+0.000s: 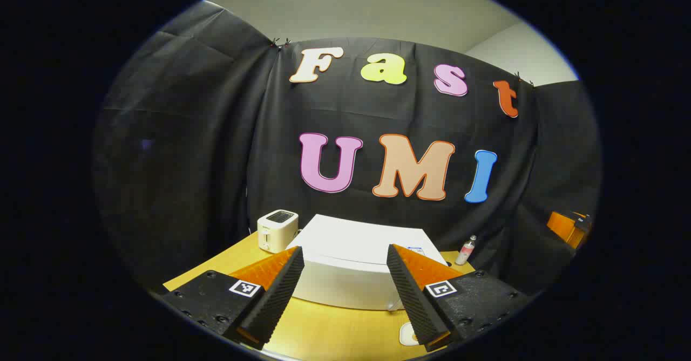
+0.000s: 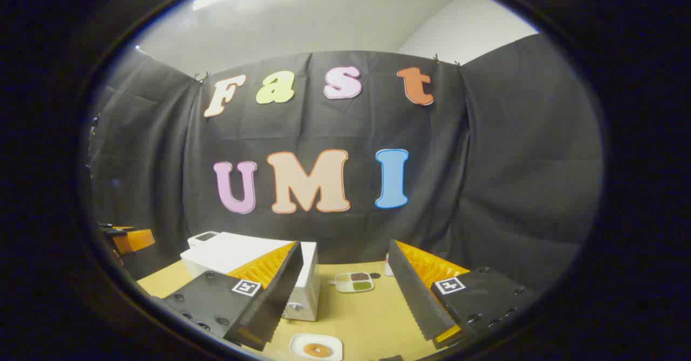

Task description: Open the microwave oven with the left hand, put the food in, and close the microwave oven.

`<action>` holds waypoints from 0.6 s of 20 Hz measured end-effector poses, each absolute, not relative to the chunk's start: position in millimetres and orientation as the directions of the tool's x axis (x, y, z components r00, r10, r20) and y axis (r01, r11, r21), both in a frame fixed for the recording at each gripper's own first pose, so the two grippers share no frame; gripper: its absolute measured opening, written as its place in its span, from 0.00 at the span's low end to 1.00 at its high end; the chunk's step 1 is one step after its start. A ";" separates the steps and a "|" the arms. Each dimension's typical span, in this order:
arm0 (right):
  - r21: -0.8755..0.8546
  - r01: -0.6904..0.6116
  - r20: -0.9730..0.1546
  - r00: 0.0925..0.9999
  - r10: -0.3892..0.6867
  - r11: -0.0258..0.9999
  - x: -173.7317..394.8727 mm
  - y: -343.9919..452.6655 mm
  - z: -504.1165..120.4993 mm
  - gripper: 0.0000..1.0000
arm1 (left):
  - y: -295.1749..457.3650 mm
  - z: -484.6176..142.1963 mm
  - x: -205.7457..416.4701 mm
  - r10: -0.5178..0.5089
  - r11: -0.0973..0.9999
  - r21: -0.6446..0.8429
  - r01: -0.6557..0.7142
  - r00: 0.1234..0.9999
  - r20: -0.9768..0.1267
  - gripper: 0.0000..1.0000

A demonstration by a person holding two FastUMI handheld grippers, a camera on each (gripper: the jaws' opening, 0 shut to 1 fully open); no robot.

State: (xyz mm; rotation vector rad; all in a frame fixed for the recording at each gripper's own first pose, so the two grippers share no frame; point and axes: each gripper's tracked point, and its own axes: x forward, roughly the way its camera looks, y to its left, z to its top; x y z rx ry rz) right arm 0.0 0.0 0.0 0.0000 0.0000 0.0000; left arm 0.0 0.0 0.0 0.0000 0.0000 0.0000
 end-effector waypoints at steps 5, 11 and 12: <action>-0.024 -0.042 -0.045 0.998 0.041 0.999 0.4 14.6 -9.5 1.00 | -10.8 4.3 3.9 -0.004 0.999 0.035 0.004 1.000 -0.001 0.95; -0.012 -0.044 -0.066 0.997 0.043 0.999 6.2 -0.3 -12.1 1.00 | -35.1 -8.0 5.3 -0.029 0.999 0.015 0.030 0.999 -0.034 0.94; -0.015 -0.037 -0.064 0.997 0.036 0.999 7.6 -5.7 -10.8 0.96 | -36.7 -7.9 7.1 -0.028 0.999 0.014 0.028 0.999 -0.031 0.94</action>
